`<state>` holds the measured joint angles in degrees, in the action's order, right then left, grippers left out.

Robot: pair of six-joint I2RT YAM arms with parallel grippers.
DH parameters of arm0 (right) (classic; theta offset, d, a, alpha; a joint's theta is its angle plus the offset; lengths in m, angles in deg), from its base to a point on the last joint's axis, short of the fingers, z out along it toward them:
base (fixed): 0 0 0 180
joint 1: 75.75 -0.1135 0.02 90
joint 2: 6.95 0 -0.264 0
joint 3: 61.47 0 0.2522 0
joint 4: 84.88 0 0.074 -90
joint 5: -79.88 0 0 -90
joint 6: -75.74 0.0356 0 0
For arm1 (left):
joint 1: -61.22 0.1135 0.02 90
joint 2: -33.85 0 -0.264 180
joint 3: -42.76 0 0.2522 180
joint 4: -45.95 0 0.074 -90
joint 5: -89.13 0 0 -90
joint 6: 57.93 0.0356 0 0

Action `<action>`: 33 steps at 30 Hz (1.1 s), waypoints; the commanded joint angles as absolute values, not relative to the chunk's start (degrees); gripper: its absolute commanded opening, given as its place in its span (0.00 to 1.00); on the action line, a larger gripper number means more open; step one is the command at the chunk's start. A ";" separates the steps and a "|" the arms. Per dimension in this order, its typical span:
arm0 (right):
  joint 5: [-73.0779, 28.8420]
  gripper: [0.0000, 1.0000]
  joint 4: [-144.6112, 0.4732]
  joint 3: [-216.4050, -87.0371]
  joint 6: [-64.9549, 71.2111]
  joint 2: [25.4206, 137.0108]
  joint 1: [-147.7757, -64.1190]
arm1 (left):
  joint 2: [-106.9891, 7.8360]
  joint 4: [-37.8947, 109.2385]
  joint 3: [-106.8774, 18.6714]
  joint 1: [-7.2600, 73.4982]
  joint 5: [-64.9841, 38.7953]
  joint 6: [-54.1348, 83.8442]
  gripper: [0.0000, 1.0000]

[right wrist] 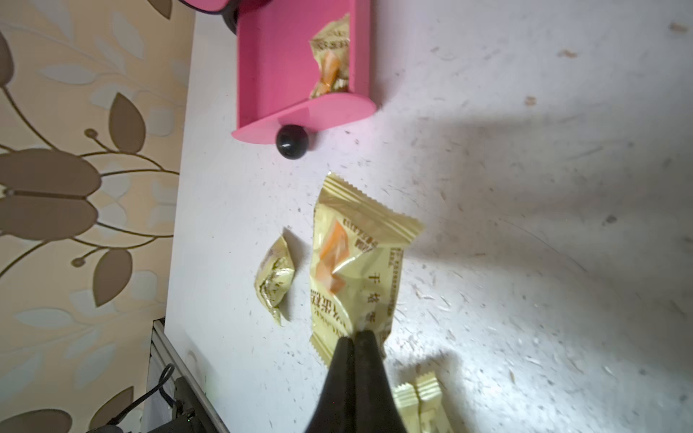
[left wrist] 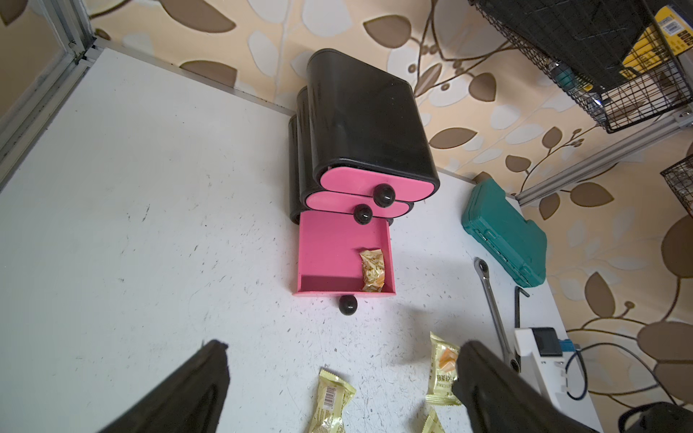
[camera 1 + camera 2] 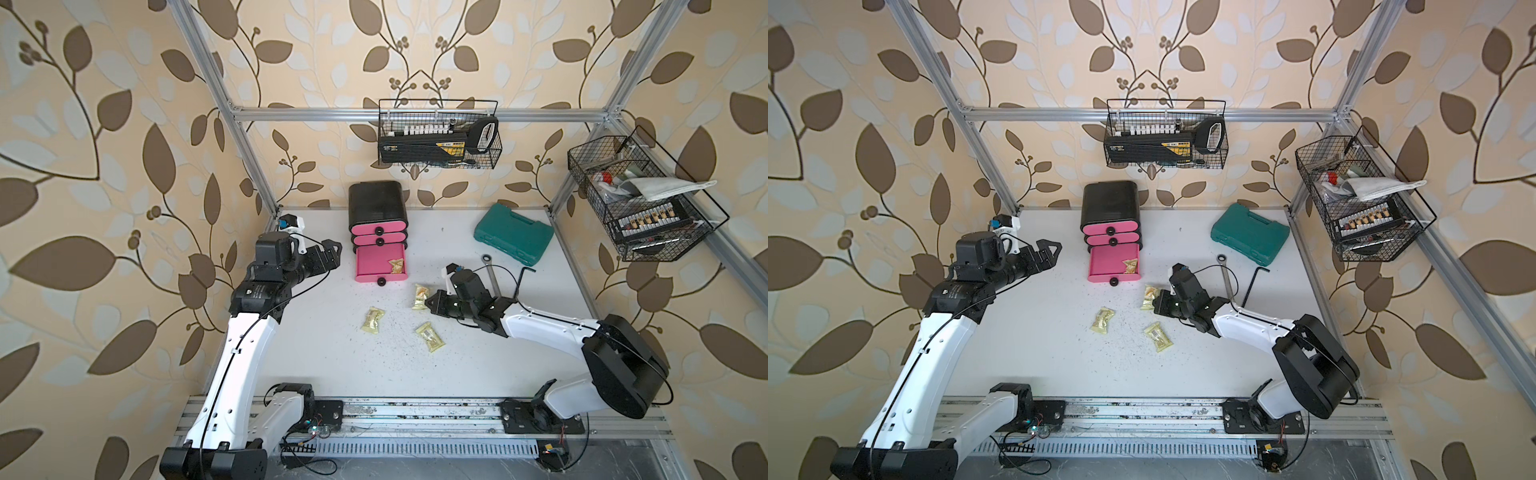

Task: Place the cookies into the drawer by color
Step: Pick up the cookie at the center of the board, then place the cookie in the drawer.

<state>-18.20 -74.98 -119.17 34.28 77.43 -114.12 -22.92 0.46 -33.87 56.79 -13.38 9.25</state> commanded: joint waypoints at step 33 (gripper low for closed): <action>-18.99 0.00 -69.98 -164.58 27.32 116.46 -112.06 | -22.92 2.03 -34.63 57.26 -15.45 8.20 0.98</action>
<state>-18.02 -71.41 -162.21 28.27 114.72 -112.02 -22.99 0.55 -33.87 56.79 -14.41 9.03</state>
